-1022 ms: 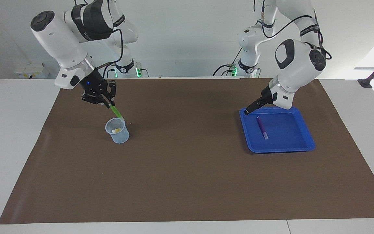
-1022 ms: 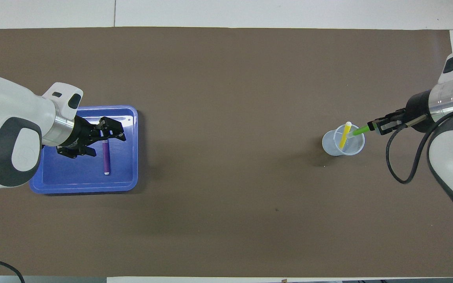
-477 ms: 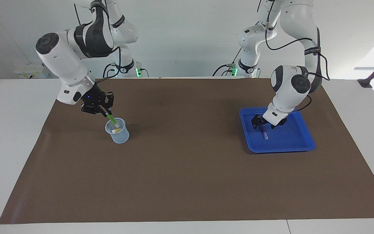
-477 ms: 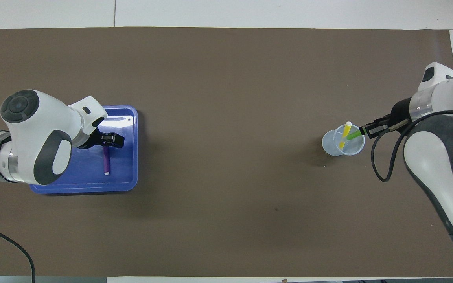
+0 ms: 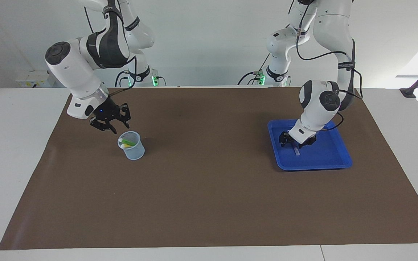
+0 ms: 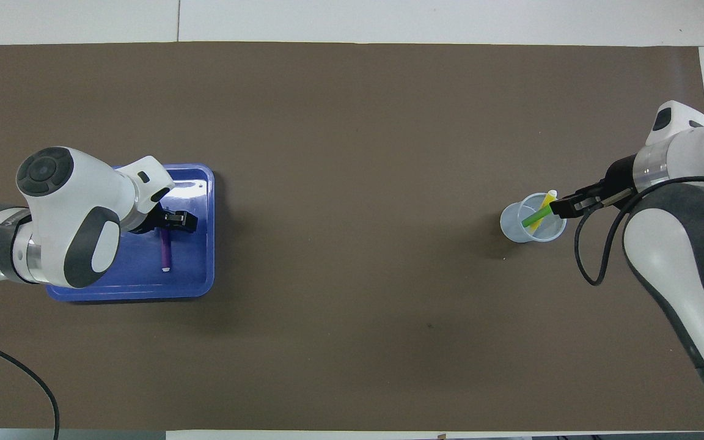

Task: Transfer and insert pens with both arms
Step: 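Grasp the purple pen with the left gripper while the right gripper withdraws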

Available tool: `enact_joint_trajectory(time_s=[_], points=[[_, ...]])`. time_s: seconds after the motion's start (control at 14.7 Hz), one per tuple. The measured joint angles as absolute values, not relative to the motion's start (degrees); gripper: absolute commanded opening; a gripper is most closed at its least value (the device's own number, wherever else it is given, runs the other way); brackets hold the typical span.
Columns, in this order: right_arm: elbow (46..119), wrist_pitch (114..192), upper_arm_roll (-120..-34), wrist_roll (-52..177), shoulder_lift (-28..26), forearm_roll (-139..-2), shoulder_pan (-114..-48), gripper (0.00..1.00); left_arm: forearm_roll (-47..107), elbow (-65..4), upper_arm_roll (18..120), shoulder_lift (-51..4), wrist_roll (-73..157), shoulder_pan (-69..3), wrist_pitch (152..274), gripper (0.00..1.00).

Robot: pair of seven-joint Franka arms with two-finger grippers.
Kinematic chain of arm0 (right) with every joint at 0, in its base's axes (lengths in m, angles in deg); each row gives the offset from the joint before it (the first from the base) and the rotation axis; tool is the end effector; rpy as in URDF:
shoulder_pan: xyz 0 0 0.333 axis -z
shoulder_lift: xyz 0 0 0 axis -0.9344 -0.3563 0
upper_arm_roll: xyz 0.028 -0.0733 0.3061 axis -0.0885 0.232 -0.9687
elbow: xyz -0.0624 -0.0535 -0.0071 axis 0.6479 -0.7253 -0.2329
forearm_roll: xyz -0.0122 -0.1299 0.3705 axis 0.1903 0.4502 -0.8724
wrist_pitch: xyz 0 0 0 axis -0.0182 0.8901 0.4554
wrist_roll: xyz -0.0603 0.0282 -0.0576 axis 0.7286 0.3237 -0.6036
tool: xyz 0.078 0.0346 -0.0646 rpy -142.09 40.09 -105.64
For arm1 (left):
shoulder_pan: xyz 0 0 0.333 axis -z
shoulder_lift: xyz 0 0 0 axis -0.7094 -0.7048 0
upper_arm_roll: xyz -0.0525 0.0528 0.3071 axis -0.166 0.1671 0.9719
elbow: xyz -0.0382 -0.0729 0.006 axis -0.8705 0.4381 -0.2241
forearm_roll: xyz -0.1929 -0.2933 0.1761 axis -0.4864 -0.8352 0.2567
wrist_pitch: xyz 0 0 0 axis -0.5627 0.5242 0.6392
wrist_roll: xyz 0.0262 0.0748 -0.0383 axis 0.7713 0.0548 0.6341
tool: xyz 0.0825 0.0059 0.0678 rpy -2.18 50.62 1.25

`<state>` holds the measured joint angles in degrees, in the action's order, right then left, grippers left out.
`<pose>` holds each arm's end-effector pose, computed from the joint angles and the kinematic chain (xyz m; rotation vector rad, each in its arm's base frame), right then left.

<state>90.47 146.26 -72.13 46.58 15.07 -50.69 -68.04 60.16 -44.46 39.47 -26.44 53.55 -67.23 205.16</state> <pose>0.5540 0.0259 0.4833 -2.9182 -0.5678 -0.0388 0.5446 -0.0955 0.3053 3.0866 -0.2620 -0.1160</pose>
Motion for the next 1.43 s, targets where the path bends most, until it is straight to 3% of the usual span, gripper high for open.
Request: enact_joint_trajectory(time_s=[0.2,0.41,0.55,0.68,0.75,1.16,1.43], points=[[85.31,139.85,-72.41,47.83,15.89,-56.49,-68.27,1.0,60.66,-44.47,39.47,-26.56,53.58,-67.24,205.5,0.74],[82.57,136.68,-72.87,54.67,16.85,-67.45,-68.35,1.0,61.6,-44.52,39.51,-26.66,53.59,-67.27,205.53,0.58],[82.39,136.63,-73.05,61.43,17.0,-76.41,-68.71,1.0,61.71,-44.61,39.68,-26.71,53.59,-67.44,205.54,0.38],[82.21,137.11,-73.91,70.41,17.04,-81.96,-70.0,1.0,62.0,-44.58,39.84,-26.67,53.59,-67.63,205.57,0.08],[82.08,138.37,-74.26,75.52,17.17,-83.93,-71.61,1.0,62.1,-44.55,39.83,-26.62,53.6,-67.89,205.58,0.0],[82.97,147.94,-74.93,94.63,18.04,-86.49,-84.51,1.0,62.1,-44.48,39.81,-26.63,53.58,-68.31,205.6,0.0],[86.67,156.25,-75.01,95.89,18.7,-93.01,-87.57,1.0,62.04,-40.6,39.8,-27.28,52.4,-68.77,199.66,0.0]])
